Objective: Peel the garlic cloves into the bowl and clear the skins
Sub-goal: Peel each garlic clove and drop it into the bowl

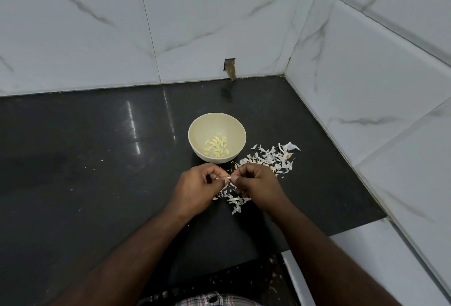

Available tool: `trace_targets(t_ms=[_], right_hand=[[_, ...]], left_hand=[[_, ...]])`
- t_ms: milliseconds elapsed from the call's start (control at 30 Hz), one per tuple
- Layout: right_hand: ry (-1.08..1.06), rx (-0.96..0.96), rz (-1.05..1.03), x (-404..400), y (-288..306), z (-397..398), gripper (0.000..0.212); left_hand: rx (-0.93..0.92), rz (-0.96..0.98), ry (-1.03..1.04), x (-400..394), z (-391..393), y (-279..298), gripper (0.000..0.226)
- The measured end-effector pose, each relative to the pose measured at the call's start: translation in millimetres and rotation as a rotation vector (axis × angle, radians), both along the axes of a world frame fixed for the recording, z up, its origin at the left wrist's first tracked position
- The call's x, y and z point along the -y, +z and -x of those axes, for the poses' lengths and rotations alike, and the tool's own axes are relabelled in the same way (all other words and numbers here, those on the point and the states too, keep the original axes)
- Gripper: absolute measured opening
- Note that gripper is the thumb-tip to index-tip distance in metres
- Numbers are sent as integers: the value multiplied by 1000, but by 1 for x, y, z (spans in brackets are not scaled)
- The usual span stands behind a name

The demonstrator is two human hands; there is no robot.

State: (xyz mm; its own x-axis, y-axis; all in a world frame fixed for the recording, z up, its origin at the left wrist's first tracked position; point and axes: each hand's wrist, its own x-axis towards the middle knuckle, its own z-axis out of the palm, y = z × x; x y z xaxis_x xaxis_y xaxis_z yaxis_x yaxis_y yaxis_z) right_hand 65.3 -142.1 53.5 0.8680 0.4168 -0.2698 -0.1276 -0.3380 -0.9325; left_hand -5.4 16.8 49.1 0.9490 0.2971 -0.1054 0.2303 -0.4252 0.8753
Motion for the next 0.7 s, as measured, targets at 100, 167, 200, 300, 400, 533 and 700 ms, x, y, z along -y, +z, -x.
trace_targets(t_ms=[100,167,200,300,400,533,700], right_hand=[[-68,-254,-152,-3,5,3,9],[-81,-327,-211,-3,7,5,8],[-78,-322,-216,-3,6,5,8],[-57,-244,-173,-2,7,5,9],[-50,-146,-135,-3,9,4,8],[-58,-90,-144,-2,10,2,4],[-67,-190,-227,-2,11,4,6]], left_hand=[[50,-47,5,2,3,1,10],[89,-37,27,3,4,0,11],[101,-27,44,4,4,0,12],[112,-10,79,5,2,-1,16],[96,28,75,3,0,-1,14],[53,260,97,3,-3,3,7],[23,543,115,4,-3,6,8]])
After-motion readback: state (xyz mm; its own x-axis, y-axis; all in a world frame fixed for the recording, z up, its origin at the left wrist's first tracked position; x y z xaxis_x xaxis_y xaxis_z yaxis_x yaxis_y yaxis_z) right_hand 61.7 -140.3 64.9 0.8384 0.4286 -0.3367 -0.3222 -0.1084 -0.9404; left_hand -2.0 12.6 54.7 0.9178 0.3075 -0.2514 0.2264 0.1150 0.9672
